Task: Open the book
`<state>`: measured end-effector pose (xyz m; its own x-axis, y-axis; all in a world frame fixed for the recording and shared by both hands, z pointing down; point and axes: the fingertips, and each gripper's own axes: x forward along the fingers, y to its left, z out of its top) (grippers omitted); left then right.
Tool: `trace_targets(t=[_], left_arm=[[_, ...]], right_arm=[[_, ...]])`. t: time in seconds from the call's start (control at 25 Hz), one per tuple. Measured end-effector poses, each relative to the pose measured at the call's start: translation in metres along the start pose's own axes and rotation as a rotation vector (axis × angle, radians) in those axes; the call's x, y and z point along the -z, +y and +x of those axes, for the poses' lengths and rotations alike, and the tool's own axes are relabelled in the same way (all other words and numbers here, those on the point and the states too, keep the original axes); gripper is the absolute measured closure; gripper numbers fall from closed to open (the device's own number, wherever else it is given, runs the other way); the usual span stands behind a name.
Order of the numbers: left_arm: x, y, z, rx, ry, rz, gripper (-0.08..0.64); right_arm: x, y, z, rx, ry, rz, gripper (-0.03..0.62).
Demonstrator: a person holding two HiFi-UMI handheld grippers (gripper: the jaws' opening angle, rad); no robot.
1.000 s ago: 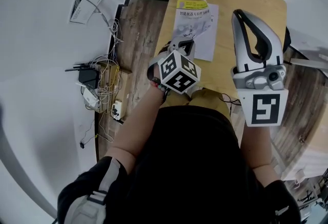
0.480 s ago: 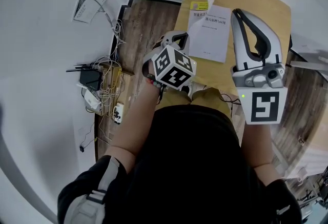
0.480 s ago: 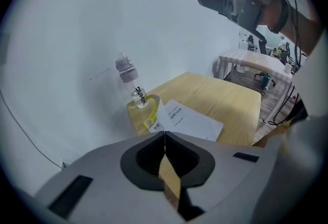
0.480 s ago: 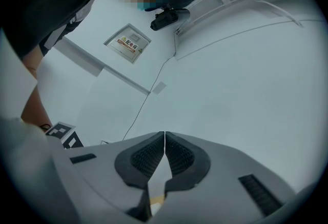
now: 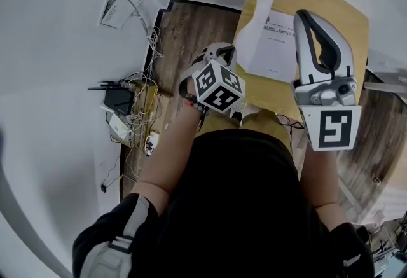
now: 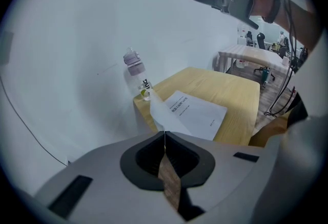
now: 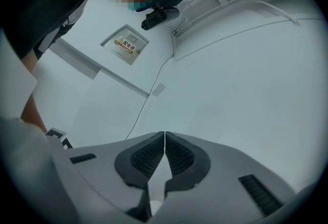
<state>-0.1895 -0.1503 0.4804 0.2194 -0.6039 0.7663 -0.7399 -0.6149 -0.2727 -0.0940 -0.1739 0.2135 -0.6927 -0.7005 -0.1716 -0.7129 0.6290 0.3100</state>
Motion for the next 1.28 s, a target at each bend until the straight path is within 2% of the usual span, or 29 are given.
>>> trace_targets(t=[0.28, 0.44, 0.68, 1.04, 1.28], left_arm=[[0.038, 0.015, 0.003, -0.009, 0.042, 0.008, 0.546], [0.061, 0.021, 0.011, 0.021, 0.059, -0.092, 0.546], [0.099, 0.024, 0.026, 0.04, 0.117, -0.191, 0.546], [0.14, 0.018, 0.05, 0.03, 0.224, -0.188, 0.532], [0.17, 0.004, 0.073, 0.036, 0.278, -0.229, 0.526]], right_arm=[[-0.005, 0.021, 0.013, 0.004, 0.006, -0.019, 0.561], [-0.009, 0.029, 0.021, -0.006, 0.006, -0.034, 0.561], [-0.005, 0.038, 0.026, -0.018, 0.022, -0.043, 0.561], [0.005, 0.035, 0.028, -0.014, 0.054, -0.046, 0.561], [0.007, 0.031, 0.028, -0.012, 0.055, -0.039, 0.561]])
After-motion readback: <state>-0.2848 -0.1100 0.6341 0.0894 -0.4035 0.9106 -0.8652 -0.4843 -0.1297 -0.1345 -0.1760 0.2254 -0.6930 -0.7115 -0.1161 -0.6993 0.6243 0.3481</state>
